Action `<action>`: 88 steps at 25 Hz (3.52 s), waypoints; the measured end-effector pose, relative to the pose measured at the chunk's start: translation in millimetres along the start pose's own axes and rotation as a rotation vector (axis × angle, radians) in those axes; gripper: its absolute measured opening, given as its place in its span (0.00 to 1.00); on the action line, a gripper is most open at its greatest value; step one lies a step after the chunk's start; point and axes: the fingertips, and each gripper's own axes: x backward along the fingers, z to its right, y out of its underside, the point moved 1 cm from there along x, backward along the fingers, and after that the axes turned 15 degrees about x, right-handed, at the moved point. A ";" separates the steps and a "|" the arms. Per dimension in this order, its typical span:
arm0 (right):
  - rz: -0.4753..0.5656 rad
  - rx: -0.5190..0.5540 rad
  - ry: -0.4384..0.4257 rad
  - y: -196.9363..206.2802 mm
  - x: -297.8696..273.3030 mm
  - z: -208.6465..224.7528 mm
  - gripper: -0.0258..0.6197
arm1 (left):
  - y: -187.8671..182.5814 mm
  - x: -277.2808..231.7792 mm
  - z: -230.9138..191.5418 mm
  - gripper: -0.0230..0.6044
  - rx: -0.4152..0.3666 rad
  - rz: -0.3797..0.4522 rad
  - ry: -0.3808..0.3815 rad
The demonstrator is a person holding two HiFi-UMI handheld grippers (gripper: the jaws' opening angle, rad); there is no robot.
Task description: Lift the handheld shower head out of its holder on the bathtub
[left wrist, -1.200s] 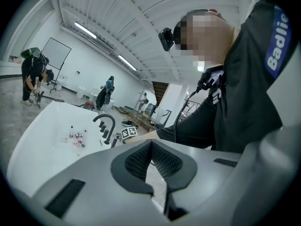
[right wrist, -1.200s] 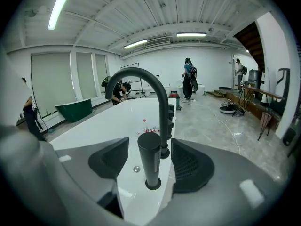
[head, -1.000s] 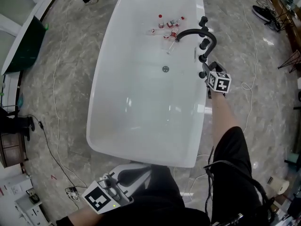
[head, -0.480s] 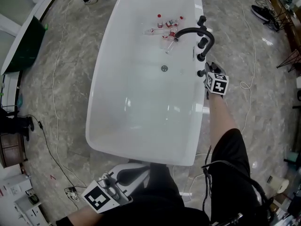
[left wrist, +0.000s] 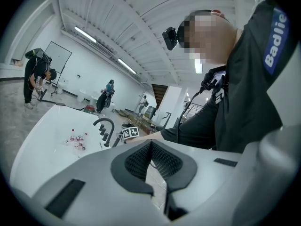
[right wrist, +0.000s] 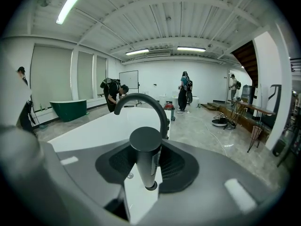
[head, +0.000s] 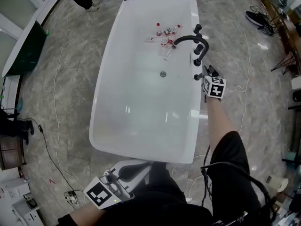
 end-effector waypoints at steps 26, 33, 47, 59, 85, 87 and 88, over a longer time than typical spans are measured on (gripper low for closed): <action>0.077 0.021 -0.021 -64.0 186.8 -75.1 0.23 | -41.3 76.2 73.1 0.04 -0.080 0.075 0.144; 0.096 0.033 -0.060 -68.0 244.3 -113.3 0.23 | -53.7 84.8 81.7 0.04 -0.088 0.104 0.179; 0.160 0.070 -0.160 -107.9 333.2 -187.9 0.23 | -69.9 82.9 103.7 0.04 -0.107 0.106 0.287; 0.214 0.004 -0.232 -127.7 417.5 -234.6 0.23 | -61.4 82.6 106.6 0.04 -0.129 0.060 0.311; 0.303 -0.006 -0.349 -172.6 521.0 -297.2 0.23 | -41.6 81.8 110.5 0.04 -0.150 0.013 0.320; 0.303 -0.003 -0.354 -170.1 520.2 -302.1 0.23 | -37.8 82.0 111.9 0.04 -0.154 0.008 0.318; 0.304 -0.001 -0.355 -169.4 519.3 -304.1 0.23 | -36.4 82.1 112.2 0.04 -0.154 0.006 0.318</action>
